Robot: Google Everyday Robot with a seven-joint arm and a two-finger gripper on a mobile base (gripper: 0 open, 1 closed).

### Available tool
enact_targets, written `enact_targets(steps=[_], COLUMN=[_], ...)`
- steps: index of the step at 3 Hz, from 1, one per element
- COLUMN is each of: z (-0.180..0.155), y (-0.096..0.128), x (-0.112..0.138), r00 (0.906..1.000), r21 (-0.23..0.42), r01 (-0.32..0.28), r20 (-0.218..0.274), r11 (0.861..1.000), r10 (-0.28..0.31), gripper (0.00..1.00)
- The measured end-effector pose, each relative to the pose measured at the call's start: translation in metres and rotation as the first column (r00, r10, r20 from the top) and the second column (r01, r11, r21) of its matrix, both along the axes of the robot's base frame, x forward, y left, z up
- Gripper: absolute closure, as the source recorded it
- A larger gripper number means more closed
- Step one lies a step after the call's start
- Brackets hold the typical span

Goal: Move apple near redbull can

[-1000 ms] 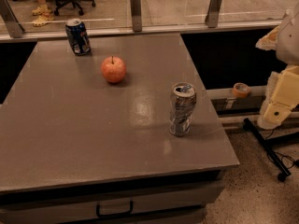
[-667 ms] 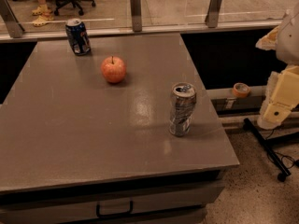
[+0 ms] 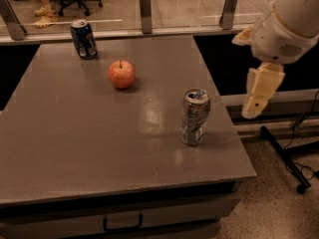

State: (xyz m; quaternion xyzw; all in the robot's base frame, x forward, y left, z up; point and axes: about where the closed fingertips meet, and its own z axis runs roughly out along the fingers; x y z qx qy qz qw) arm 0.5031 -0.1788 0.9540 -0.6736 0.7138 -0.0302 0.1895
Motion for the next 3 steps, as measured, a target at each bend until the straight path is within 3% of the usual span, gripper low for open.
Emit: enact_targets(steps=[1, 2, 3], z=[-0.019, -0.035, -0.054], y=[0.034, 0.070, 0.114], x=[0.052, 0.099, 0.128], r00=[0.9863, 0.9531, 0.9148], r21=[0.063, 0.116, 0.196], r01=[-0.163, -0.298, -0.388], r20=[-0.013, -0.021, -0.037], r11=[0.985, 0.948, 0.900], r10=[0.164, 0.302, 0.402], gripper=[0.00, 0.00, 0.00])
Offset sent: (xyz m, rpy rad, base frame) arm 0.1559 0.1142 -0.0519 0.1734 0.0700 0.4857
